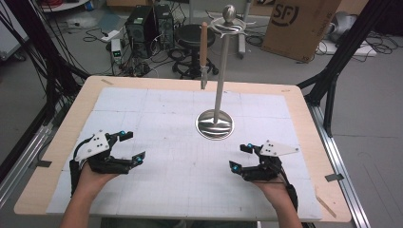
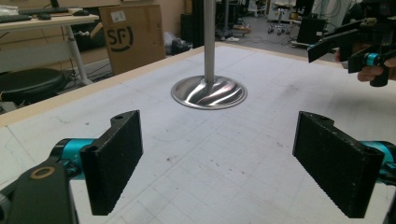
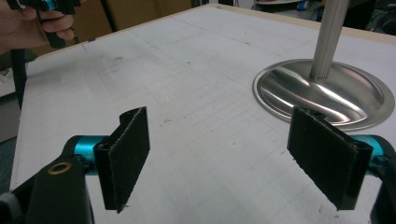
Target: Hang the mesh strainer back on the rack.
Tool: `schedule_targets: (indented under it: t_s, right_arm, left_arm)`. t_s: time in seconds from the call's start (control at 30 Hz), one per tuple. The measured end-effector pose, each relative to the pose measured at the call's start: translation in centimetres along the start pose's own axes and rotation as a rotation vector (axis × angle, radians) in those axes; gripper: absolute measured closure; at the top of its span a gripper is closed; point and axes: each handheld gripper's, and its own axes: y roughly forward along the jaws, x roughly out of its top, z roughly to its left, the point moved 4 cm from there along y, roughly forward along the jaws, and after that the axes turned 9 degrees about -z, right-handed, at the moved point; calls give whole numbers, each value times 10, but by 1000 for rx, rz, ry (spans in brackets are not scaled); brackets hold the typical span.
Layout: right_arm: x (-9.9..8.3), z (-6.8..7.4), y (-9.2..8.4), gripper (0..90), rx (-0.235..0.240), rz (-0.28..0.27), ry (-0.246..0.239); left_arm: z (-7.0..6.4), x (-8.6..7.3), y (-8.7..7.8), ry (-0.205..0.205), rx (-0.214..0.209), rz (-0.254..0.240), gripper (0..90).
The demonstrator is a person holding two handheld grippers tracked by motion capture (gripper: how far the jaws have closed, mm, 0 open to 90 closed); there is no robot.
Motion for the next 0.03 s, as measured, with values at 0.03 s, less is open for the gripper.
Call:
schedule_targets:
  t_s: [0.03]
  right_arm:
    - [0,0,0,203,-1,-1,-1]
  left_arm:
    - [0,0,0,2,1,0,166]
